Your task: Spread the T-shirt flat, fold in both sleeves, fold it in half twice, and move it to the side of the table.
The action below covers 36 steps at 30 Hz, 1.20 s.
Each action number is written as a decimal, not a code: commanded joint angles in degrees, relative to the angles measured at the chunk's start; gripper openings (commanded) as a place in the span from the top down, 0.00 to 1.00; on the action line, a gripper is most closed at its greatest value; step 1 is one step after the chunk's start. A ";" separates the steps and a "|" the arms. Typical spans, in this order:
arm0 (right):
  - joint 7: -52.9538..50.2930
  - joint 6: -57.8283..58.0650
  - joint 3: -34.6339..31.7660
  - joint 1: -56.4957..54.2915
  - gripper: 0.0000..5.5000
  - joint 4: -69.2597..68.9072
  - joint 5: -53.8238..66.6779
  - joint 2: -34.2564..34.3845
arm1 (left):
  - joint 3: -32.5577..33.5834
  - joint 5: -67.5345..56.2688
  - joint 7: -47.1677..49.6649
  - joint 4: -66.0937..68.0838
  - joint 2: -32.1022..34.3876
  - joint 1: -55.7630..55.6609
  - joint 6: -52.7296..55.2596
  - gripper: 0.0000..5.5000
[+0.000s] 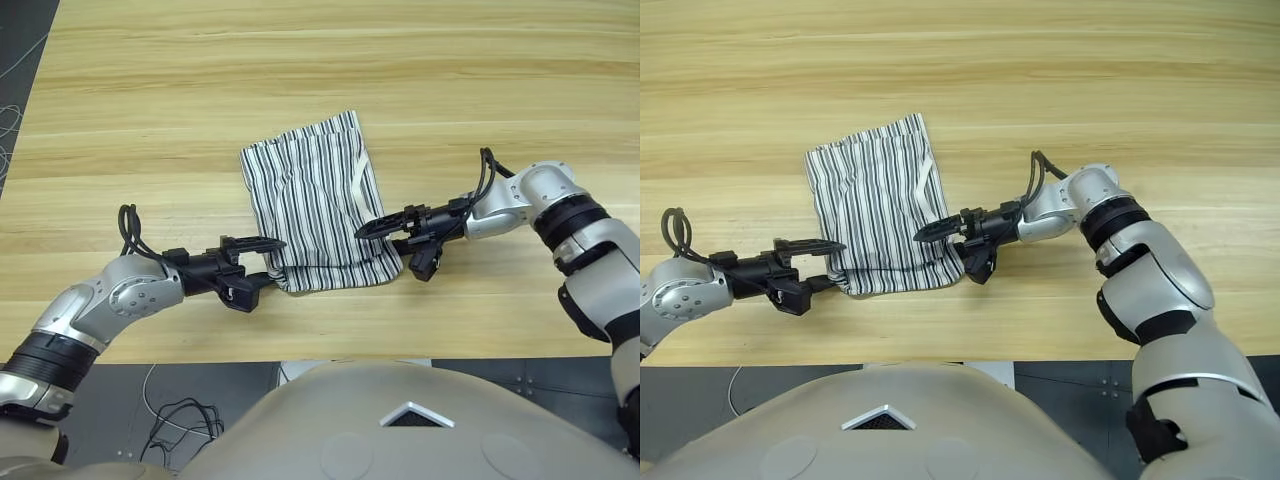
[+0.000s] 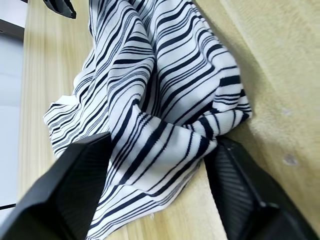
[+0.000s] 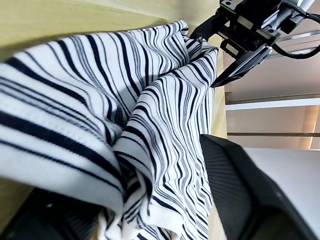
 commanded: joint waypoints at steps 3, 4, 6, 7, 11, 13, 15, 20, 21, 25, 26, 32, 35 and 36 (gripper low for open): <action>3.60 2.05 6.32 1.99 0.65 3.05 -4.12 -1.33 | -0.42 3.07 -3.68 2.11 -0.33 1.20 1.34 0.61; 3.58 1.92 6.59 1.81 0.68 3.12 -3.84 -1.26 | -0.29 2.99 -3.79 2.03 -0.37 1.24 1.32 0.63; 3.92 1.27 6.95 1.70 0.76 3.14 -2.63 -1.13 | -0.22 2.98 -4.14 1.56 -0.54 1.24 1.06 0.70; 4.32 0.84 7.03 1.76 0.80 3.14 -1.86 -1.07 | -0.19 2.76 -4.44 1.12 -0.65 1.27 1.09 0.73; 6.12 -0.27 7.23 2.18 0.93 1.95 0.56 -1.03 | -0.10 1.63 -6.07 -1.31 -0.86 1.65 1.73 0.85; 8.24 -1.16 6.87 2.49 0.97 1.07 3.08 -0.90 | 0.11 1.40 -6.79 -2.84 -1.07 1.85 2.12 0.90; 11.27 -2.59 6.29 2.80 0.98 0.18 6.99 -0.82 | 0.36 1.23 -7.51 -4.44 -1.25 2.03 2.54 0.94; 26.29 -3.09 9.08 2.69 0.98 0.96 32.50 -1.84 | 2.20 -6.07 -13.52 -12.58 -0.18 3.29 11.45 0.94; 32.64 0.04 11.28 3.20 0.98 -1.60 41.88 -3.39 | 2.89 -11.15 -16.67 -16.05 0.90 3.71 16.13 0.94; 65.70 28.75 12.92 7.14 0.98 -22.68 77.86 -12.41 | 6.16 -30.91 -29.12 -27.81 7.40 1.93 31.96 0.94; 71.75 34.91 11.81 7.52 0.98 -26.05 83.00 -14.00 | 6.81 -33.20 -31.08 -28.49 8.05 1.16 33.50 0.94; 88.08 56.52 5.04 9.76 0.98 -37.47 96.49 -18.56 | 8.97 -36.58 -37.09 -29.75 10.75 3.66 35.17 0.94; 93.81 67.72 0.83 11.95 0.98 -44.85 101.48 -21.32 | 10.03 -36.71 -39.82 -30.03 11.51 5.21 35.18 0.94; 95.19 70.85 -0.69 12.63 0.98 -46.90 102.70 -21.89 | 10.49 -36.87 -40.46 -30.36 11.65 5.51 35.28 0.94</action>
